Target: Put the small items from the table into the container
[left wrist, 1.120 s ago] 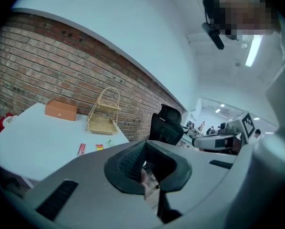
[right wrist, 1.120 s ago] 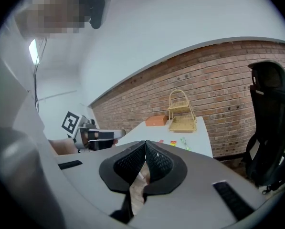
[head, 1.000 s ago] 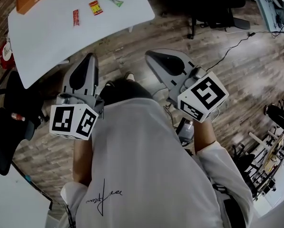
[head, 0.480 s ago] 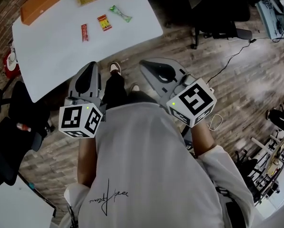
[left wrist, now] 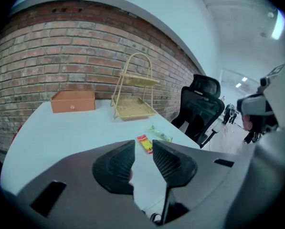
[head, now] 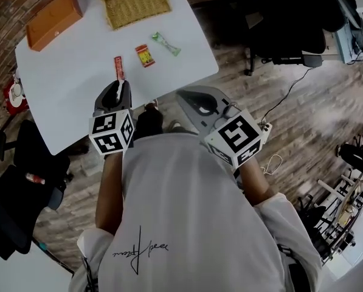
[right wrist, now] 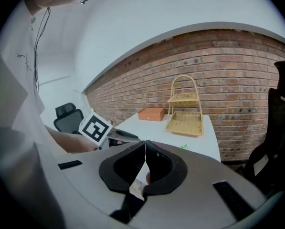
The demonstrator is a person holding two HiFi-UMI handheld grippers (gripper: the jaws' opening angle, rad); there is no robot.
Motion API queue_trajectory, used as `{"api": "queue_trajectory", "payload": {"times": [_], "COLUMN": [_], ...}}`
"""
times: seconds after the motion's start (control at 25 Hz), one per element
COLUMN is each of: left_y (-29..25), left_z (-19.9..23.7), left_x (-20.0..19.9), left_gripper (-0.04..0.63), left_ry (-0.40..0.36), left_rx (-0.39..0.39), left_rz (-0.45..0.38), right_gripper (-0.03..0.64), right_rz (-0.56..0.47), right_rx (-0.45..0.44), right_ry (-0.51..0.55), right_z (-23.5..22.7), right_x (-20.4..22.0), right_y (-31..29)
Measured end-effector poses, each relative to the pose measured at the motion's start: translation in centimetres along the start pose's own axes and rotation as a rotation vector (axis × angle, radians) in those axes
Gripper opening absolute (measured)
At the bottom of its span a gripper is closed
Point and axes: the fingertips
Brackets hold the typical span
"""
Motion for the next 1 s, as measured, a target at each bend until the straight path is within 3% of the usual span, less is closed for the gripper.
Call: {"api": "queue_trajectory", "payload": {"times": [0.04,0.12,0.44,0.8,1.0], "left_y": [-1.0,-2.8,-9.2,-11.8,-12.1], "left_z": [0.8,2.3,6.3,7.1,7.7], "left_x": [0.5,1.6,5.1,5.6,5.6], "left_gripper": [0.122,0.158,0.172,0.173,0.153], "left_ry": [0.002,-0.001,0.004,-0.088,-0.146], "left_rx": [-0.007,-0.03,-0.012,-0.019,-0.05], "left_rz": [0.029,0.082,0.229,0.271,0.244], "right_gripper": [0.021,0.021,0.021,0.021,0.021], "right_rz": [0.006,0.015,0.061,0.054,0.022], "right_rx": [0.003,0.011,0.058,0.11,0.133], "right_ry": [-0.001,-0.004,-0.018,-0.039,-0.046], "right_z": [-0.1,-0.4,-1.3,-1.6,-2.4], "right_x": [-0.2,-0.6,-1.4,-1.9,-2.5], "right_y": [-0.4,-1.3,-3.8,-4.4,-4.4]}}
Point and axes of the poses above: the fingertips, and each gripper's own axes: y backward along the fingers, z to its left, x out of its underside, and after that the axes turned 3 degrees about -y, right-handed
